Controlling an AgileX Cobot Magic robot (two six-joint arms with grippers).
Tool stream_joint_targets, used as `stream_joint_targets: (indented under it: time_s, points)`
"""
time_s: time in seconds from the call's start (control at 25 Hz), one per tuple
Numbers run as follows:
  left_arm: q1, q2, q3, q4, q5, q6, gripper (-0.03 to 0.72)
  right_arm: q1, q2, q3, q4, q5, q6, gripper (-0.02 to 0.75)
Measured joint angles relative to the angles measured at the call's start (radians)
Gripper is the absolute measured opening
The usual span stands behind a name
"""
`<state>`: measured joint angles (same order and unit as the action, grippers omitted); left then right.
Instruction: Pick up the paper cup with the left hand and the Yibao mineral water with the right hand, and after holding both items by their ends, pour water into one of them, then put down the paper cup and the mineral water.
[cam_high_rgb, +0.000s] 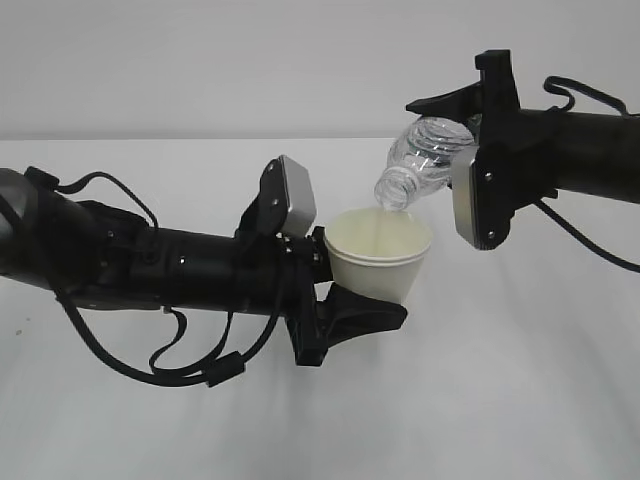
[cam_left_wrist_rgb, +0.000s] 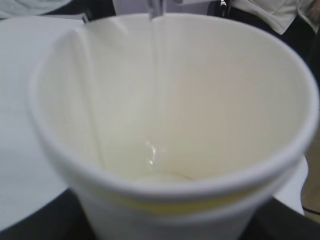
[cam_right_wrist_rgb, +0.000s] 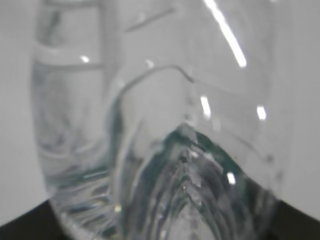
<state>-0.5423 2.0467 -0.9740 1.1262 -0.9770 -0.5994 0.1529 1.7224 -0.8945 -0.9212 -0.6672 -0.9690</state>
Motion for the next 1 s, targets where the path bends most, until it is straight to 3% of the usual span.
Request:
stream_joint_targets:
  time_s: [1.0]
  points:
    - [0.0,0.0,0.0,-0.024,0.001,0.0,0.432,0.0,0.0,0.0,0.002,0.0,-0.021,0.462]
